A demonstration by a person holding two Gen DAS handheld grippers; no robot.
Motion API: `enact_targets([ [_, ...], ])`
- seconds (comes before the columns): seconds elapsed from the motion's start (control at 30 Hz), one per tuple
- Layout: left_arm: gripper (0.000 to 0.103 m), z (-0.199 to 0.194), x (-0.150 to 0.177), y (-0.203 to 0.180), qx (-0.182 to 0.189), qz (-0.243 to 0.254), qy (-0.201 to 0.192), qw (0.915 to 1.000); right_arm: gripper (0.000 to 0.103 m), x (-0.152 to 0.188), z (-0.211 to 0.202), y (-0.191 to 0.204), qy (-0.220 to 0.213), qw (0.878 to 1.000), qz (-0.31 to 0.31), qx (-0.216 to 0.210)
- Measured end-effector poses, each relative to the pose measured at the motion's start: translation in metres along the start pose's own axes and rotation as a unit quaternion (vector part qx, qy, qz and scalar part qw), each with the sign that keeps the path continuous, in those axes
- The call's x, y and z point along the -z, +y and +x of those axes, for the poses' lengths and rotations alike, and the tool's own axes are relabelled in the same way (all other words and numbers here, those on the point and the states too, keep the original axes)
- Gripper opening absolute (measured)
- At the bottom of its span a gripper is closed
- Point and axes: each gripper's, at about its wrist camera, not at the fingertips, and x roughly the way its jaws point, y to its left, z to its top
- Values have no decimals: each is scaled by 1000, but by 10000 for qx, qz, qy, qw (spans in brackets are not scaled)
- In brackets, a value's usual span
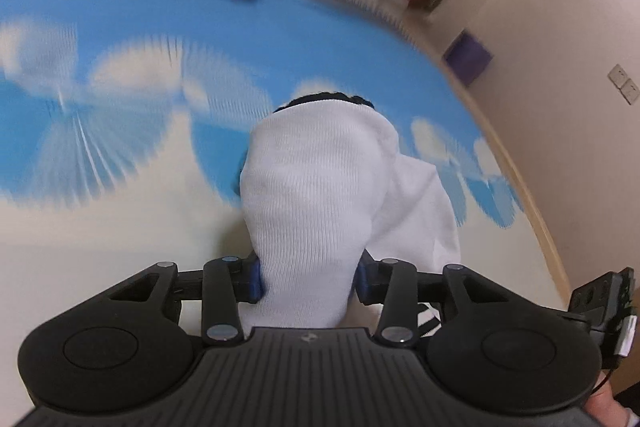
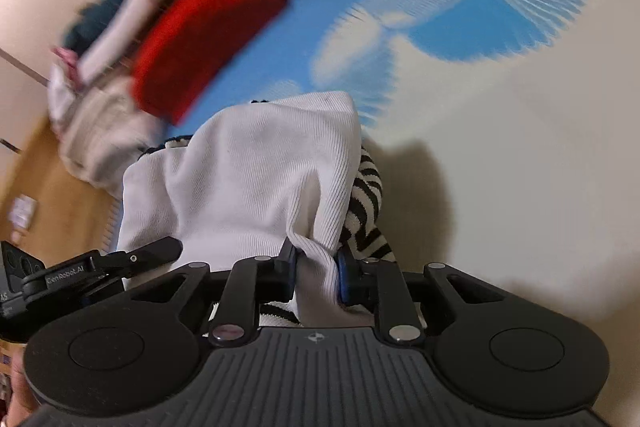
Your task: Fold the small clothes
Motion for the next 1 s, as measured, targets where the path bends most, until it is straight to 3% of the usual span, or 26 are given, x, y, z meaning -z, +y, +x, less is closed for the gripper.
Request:
enact_targets([
  [0.1,76,-18,-15,26,-523,-140,-411,9977,20,-3,20,27,-244,9993,-209,-196],
  [0.17,79,-27,-15,41,-1093,-176,-644,9918,20,-5,38,38,-273,9992,-252,-152],
  [0.2,79,-28,-13,47,-1125,-180,-486,9923,20,-4,48,41,-218,9993,-296,-43],
  [0.33,79,-12,13,53,-675,89,515,9964,20,-3,76,47,-122,9959,-567,689],
  [0.4,82,9,34,51,-854,538,997,9899,20,-4,83,40,-33,9952,-432,879],
  [0.47,89,31,56,53,-1146,914,1481,9780,25,-5,86,36,-36,9951,-360,918],
  [0.53,89,23,55,58,-1131,863,1487,9786,34,-4,83,35,-46,9950,-328,939],
  [0.7,84,-14,41,54,-777,725,1011,9892,56,0,55,31,44,9971,-286,703],
  [0.8,85,6,50,54,-1002,892,1409,9809,65,6,53,29,501,9952,-551,640],
  [0.83,87,13,59,53,-1152,992,1581,9756,63,10,57,27,750,9922,-686,717],
  [0.9,88,20,64,56,-1269,1067,1647,9723,22,17,62,25,1025,9866,-926,868],
  [0.93,82,18,60,55,-1266,1020,1583,9739,12,17,61,24,1050,9869,-924,809],
  [1.0,75,5,53,52,-1180,966,1303,9797,9,11,42,26,609,9931,-772,640],
])
